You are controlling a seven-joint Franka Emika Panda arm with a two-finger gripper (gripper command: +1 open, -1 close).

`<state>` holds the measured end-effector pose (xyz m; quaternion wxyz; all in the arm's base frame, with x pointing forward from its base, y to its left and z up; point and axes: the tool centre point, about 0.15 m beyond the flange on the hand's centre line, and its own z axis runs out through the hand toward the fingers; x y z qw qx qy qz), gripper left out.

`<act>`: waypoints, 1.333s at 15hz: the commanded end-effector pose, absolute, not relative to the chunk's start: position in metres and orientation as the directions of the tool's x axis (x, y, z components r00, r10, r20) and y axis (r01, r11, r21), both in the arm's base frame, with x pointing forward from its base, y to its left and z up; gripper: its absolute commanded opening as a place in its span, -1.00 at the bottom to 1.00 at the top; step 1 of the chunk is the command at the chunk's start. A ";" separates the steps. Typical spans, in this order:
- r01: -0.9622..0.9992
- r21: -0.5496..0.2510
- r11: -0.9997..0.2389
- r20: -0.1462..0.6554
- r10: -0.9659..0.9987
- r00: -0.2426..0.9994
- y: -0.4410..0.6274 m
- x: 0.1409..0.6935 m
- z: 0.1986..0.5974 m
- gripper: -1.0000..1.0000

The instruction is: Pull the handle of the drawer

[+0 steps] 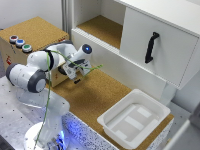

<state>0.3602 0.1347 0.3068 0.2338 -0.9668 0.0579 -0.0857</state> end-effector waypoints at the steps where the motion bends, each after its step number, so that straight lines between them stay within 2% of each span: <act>1: -0.021 -0.330 -0.944 0.105 -0.059 0.993 0.117 0.363 0.326 1.00; 8: -0.021 -0.330 -0.944 0.105 -0.059 0.993 0.117 0.363 0.326 1.00; 9: -0.023 -0.390 -0.921 0.154 -0.089 0.984 0.122 0.361 0.316 1.00; 13: 0.079 -0.268 -0.960 0.247 0.011 0.969 0.133 0.372 0.368 1.00; 17: 0.131 -0.090 -0.987 0.233 0.107 0.967 0.142 0.373 0.377 1.00; 19: 0.147 -0.036 -0.988 0.213 0.136 0.968 0.142 0.371 0.372 1.00; 20: 0.145 -0.035 -0.989 0.194 0.136 0.972 0.141 0.370 0.364 1.00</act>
